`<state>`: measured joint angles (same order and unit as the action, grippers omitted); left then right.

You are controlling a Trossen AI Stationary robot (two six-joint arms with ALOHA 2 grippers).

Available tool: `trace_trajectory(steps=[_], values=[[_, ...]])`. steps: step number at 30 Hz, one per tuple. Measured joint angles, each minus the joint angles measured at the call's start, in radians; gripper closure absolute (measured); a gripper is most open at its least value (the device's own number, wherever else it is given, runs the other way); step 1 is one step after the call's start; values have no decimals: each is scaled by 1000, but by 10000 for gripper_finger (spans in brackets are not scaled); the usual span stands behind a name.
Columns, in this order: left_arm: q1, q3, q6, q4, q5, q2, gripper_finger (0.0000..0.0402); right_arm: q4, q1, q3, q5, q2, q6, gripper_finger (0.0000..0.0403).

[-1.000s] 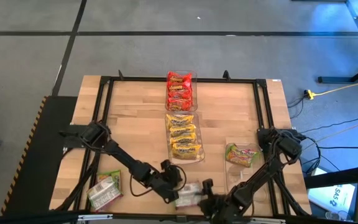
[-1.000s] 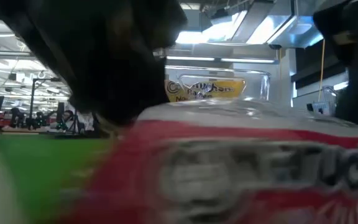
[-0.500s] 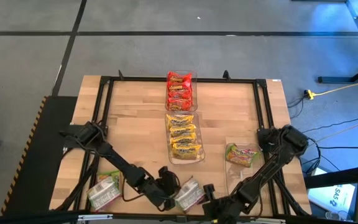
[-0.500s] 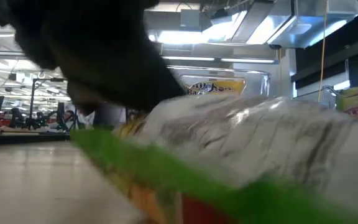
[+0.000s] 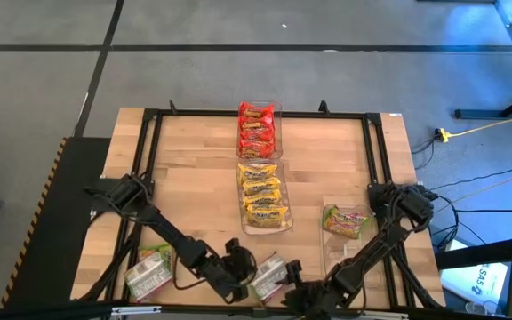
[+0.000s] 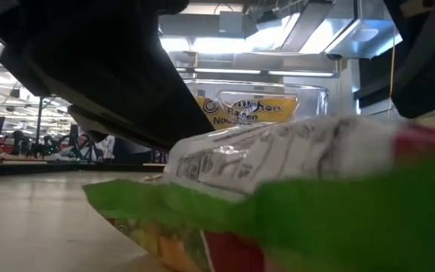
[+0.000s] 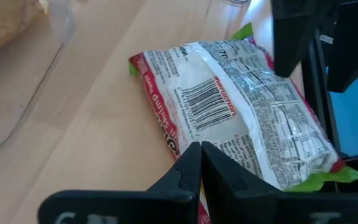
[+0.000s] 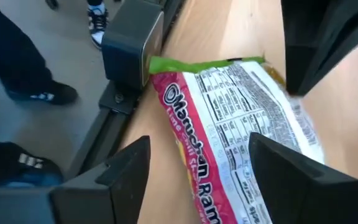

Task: Sort Maruchan noodles
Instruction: Put the green noodle pack into the bottom transparent bin

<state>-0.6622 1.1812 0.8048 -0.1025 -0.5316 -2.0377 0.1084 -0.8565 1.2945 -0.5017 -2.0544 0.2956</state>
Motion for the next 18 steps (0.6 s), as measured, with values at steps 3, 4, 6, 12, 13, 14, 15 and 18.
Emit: trace_trajectory(steps=[3, 4, 6, 12, 13, 14, 15, 18], values=[[7, 0, 0, 2, -1, -3, 395, 7, -2, 1, -46, -15, -57, 157], [9, 0, -1, 4, -1, -3, 395, 4, -2, 1, -56, -23, -75, 159], [11, -3, -1, 11, 0, -3, 395, 2, -2, 0, -74, -36, -112, 164], [19, -46, 49, 8, 3, -4, 395, 1, -1, 0, -175, -79, -191, 179], [20, -54, 62, 8, 7, -4, 395, 0, -1, 0, -199, -81, -205, 182], [21, -60, 75, 8, 9, -4, 395, 0, -1, 0, -220, -82, -223, 184], [21, -62, 80, 9, 10, -4, 395, 1, -1, 0, -242, -83, -237, 186], [21, -63, 78, -3, 14, -4, 395, 2, 1, 0, -286, -84, -279, 194]])
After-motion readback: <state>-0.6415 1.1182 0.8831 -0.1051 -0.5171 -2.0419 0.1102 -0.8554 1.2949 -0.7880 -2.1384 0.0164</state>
